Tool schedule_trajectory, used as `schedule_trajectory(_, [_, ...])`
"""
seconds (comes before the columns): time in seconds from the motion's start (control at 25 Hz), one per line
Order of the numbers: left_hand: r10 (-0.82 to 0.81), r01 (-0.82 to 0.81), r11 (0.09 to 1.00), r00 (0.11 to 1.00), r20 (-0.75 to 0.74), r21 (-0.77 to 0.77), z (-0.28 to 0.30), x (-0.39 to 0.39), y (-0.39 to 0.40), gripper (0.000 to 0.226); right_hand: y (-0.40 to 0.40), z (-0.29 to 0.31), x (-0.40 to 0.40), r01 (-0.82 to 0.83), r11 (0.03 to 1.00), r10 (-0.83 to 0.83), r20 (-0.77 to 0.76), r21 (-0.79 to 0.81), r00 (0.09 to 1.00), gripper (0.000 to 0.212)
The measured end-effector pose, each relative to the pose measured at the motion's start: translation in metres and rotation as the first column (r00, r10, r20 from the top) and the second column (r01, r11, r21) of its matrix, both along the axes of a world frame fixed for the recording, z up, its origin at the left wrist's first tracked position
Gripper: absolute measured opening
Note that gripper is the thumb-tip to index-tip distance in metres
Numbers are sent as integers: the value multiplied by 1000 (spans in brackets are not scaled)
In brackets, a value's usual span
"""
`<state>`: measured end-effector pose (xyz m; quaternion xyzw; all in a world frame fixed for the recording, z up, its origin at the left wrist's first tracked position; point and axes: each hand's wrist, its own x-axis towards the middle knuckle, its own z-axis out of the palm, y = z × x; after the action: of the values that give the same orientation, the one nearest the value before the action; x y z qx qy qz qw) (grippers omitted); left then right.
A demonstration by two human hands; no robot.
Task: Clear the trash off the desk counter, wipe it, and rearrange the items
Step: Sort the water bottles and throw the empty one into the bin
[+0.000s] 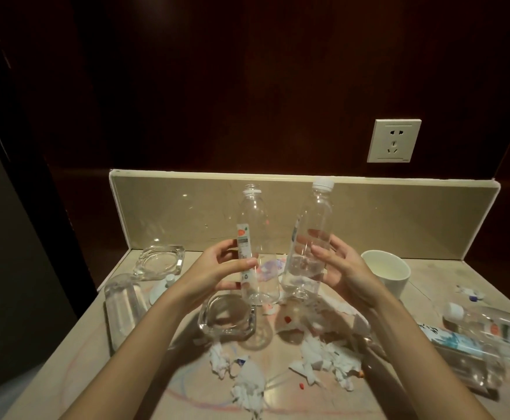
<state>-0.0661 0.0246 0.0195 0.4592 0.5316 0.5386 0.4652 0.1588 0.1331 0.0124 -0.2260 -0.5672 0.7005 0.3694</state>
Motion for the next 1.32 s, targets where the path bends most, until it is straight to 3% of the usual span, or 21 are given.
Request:
schedule_trajectory(0.2, [19,-19,1000,1000,-22,-13,3,-6,-14,56,-18,8,-6,-14,1000,14,17,12,1000,79])
schedule_trajectory(0.36, [21,-23,1000,997,-80,-17,1,-13,-37,56,-42,9,-12,32,997,-40,116,66,992,51])
schedule_trajectory(0.56, [104,-104,994,967,-232,13,-6,-31,-103,61,-99,7,-35,67,958,-136,235,280,962,66])
schedule_trajectory(0.84, [347,-362,932,884,-314,10,-18,-39,-275,57,-208,-9,-100,-313,903,245,245,293,938,63])
schedule_trajectory(1.0, [522,-566,821,797,-303,-74,-68,-27,-382,65,-280,-57,-126,-552,800,472,322,235,821,64])
schedule_trajectory(1.08, [514,-619,774,739,-436,-137,-103,-24,-423,66,-313,-94,-134,-634,751,536,388,186,749,60])
schedule_trajectory(1.16, [460,-659,724,680,-571,-202,-141,-25,-456,68,-343,-135,-144,-688,710,569,453,151,687,57])
schedule_trajectory(1.32, [427,-680,658,690,-584,-323,-237,-36,-484,68,-381,-228,-167,-714,689,516,607,126,604,56])
